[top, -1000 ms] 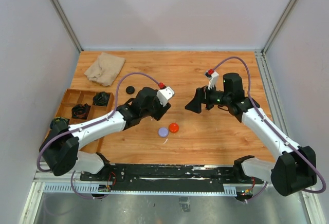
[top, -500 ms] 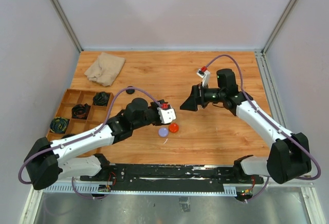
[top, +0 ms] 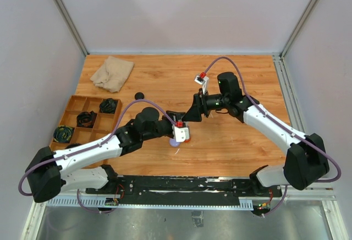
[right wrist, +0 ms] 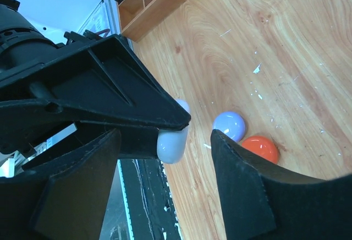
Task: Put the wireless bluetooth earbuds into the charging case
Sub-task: Open the charging case.
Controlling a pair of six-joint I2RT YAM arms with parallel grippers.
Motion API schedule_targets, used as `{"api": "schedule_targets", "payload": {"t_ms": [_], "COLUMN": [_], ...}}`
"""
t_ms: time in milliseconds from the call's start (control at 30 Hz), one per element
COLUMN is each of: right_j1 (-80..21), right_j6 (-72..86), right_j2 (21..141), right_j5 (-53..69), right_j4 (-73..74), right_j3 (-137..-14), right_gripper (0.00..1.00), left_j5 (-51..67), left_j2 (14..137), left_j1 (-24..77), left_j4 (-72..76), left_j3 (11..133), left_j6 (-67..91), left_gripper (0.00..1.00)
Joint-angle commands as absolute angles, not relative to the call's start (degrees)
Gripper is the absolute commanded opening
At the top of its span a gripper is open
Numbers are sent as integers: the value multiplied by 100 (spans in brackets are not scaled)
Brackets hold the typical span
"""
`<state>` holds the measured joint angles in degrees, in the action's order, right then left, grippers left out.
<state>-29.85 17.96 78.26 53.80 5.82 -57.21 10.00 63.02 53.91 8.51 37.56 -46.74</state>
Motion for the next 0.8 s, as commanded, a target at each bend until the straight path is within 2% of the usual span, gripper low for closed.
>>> {"api": "schedule_targets", "payload": {"t_ms": [0, 267, 567, 667, 767], "right_j1": [-3126, -3164, -3164, -3164, -3164], "right_j6": [1714, 1645, 1583, 1568, 1559], "right_j2": [7901, 7927, 7927, 7919, 7906], "right_j5": [5544, 5538, 5460, 5449, 5435], "right_j4": [476, 498, 534, 536, 551], "right_j3": [-5867, -5738, -5712, -5696, -5695], "right_gripper": [66, 52, 27, 21, 10], "left_j5": [1092, 1099, 1154, 1175, 1178], "left_j2": [6315, 6321, 6240, 6224, 6220], "left_j1": [5472, 5493, 5502, 5501, 5502], "left_j4": [970, 964, 962, 986, 1018], "left_j3": [3948, 3964, 3953, 3952, 3946], "left_j6": [-4835, -4831, -4801, -4777, -4742], "left_gripper": [47, 47, 47, 48, 49]}}
